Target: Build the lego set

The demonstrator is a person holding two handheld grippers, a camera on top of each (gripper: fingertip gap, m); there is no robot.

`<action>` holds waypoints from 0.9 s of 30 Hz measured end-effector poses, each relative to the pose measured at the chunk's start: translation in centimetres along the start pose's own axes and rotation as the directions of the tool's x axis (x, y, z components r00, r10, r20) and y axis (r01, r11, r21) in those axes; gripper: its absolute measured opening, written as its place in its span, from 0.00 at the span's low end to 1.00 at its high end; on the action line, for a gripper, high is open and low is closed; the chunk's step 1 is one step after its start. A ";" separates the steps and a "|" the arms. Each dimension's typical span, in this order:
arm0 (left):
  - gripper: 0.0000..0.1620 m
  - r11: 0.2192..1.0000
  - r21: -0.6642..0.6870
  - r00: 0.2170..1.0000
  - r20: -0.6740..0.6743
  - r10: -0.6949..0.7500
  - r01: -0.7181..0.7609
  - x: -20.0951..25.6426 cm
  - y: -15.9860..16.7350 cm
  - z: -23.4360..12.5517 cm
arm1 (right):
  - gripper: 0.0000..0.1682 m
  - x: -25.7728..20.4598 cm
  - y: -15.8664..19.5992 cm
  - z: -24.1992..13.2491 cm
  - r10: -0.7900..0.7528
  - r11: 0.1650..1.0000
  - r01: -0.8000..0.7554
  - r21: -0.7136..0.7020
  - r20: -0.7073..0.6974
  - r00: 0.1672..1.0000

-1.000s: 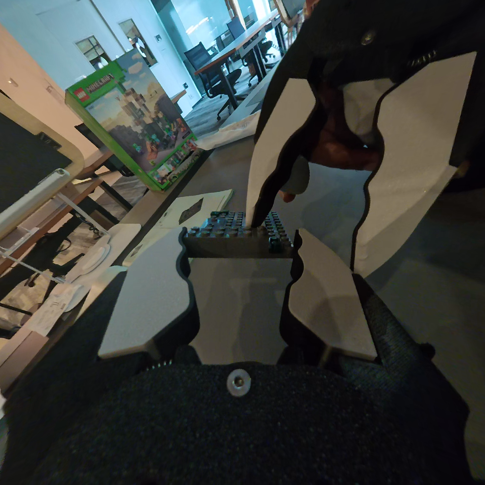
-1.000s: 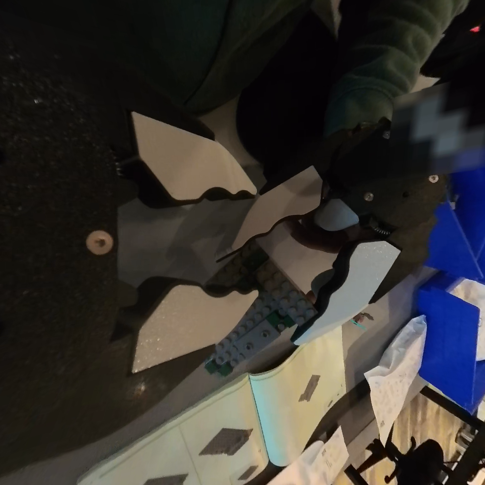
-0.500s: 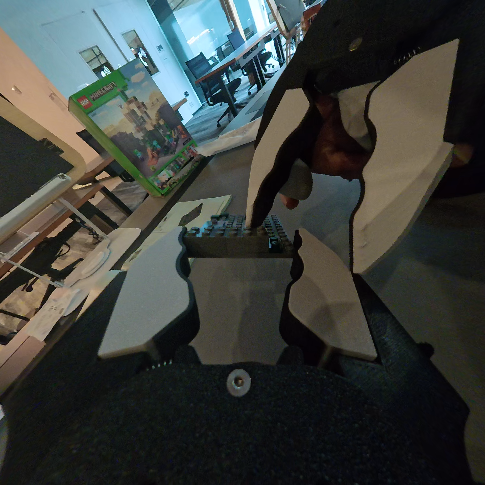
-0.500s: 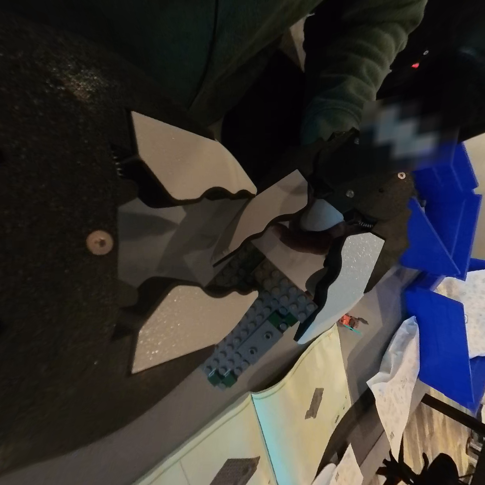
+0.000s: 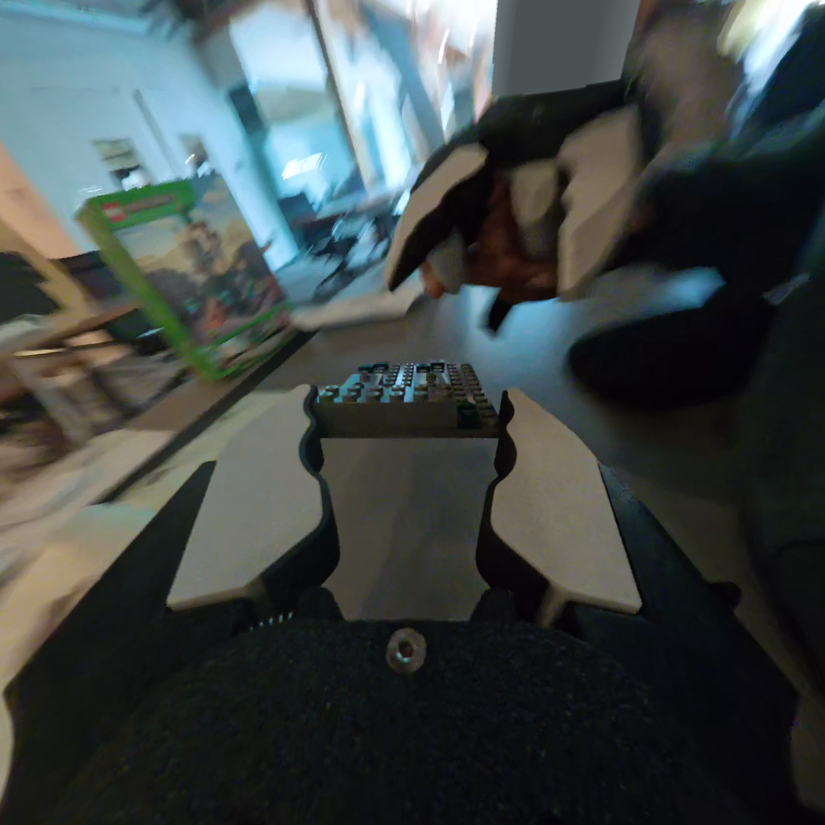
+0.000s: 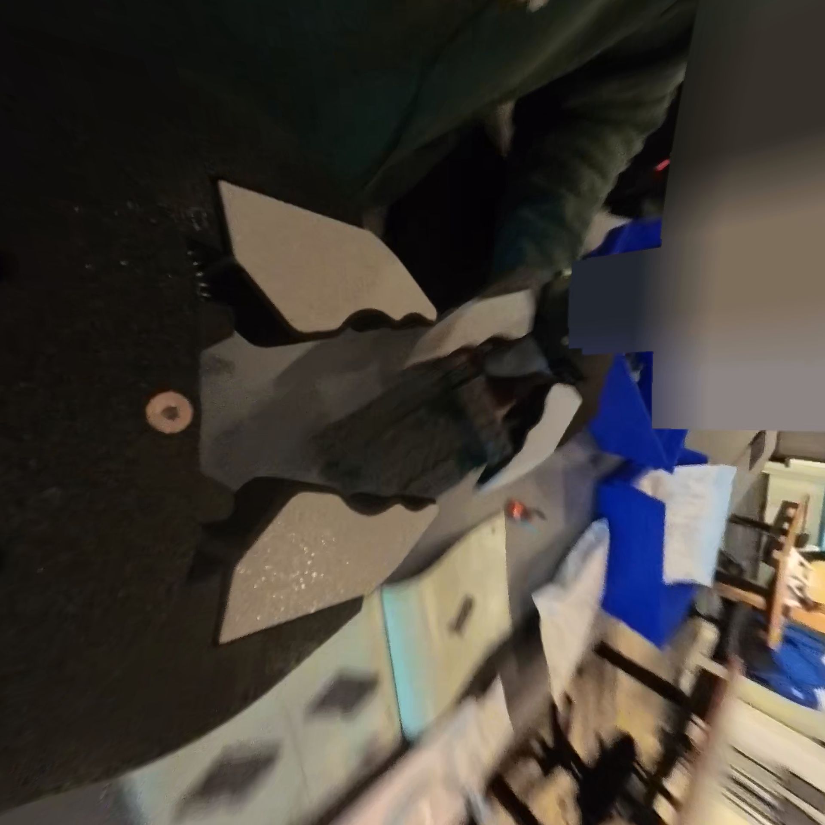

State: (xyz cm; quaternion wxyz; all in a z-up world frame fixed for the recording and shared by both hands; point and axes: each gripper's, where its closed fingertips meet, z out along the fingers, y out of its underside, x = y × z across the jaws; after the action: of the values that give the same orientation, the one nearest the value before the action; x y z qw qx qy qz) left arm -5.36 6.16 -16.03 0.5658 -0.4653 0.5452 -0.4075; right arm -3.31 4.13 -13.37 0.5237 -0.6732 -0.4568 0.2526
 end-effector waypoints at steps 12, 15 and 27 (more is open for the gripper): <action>0.47 0.976 0.208 0.985 -0.168 -0.025 0.060 2.4 -2.8 -0.7 | 0.52 -1.0 2.6 1.0 -0.153 0.987 0.160 -0.024 0.185 0.971; 0.47 0.977 0.212 0.986 -0.169 0.006 0.031 2.7 -2.7 -0.7 | 0.46 -1.0 2.4 1.2 -0.190 0.981 0.194 -0.004 0.171 0.967; 0.47 0.995 0.093 0.985 -0.167 0.036 -0.021 2.6 -0.3 0.0 | 0.45 -0.7 3.5 1.2 -0.258 0.965 0.261 -0.017 0.103 0.961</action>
State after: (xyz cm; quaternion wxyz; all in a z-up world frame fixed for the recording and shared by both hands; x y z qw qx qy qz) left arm -5.11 3.55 -16.31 0.5440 -0.3952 0.5788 -0.4614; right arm -3.36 3.96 -17.09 0.5184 -0.6019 -0.5706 0.2083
